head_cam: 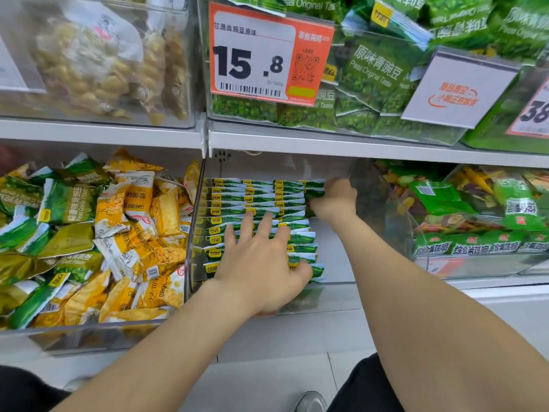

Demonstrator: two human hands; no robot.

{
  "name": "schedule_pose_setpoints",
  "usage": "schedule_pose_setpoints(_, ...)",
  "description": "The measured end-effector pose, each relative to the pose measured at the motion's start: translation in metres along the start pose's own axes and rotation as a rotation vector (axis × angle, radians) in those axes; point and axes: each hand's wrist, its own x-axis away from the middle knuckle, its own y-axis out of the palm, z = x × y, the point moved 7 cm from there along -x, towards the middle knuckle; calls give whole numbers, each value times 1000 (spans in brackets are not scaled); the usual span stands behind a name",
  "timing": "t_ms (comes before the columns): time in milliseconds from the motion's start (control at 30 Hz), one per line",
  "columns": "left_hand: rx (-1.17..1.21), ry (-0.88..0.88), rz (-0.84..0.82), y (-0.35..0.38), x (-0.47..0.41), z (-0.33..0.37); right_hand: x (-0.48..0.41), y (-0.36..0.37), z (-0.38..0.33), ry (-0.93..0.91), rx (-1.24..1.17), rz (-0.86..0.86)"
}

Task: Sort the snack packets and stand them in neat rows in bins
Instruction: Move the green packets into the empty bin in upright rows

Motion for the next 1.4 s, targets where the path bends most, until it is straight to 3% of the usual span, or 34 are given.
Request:
schedule_pose_setpoints(267,9,1,11,-1,1,0,1,9,-4,-48,0,-32)
schedule_pose_setpoints(433,21,13,33,-2,4,1,-3,2,2,-49,58,32)
schedule_pose_setpoints(700,-49,111,289,-27,20,11,5,1,-12,-146,267,32)
schedule_pose_setpoints(800,-94,204,374,-40,34,13,23,6,-26,-248,408,-67)
schedule_pose_setpoints(933,-48,245,501,-75,62,4,77,-16,-70,-510,406,27)
schedule_pose_setpoints(1033,-10,182,553,-100,87,-18,128,-39,-108,-590,186,105)
schedule_pose_setpoints(1167,70,-26,403,-112,105,-68,204,-44,-154,-762,-83,48)
schedule_pose_setpoints(1300,358,-135,258,-116,107,-112,255,-16,-189,-879,-100,-23)
schedule_pose_setpoints(1400,321,-239,302,-128,110,-151,258,1,-214,-895,-73,22)
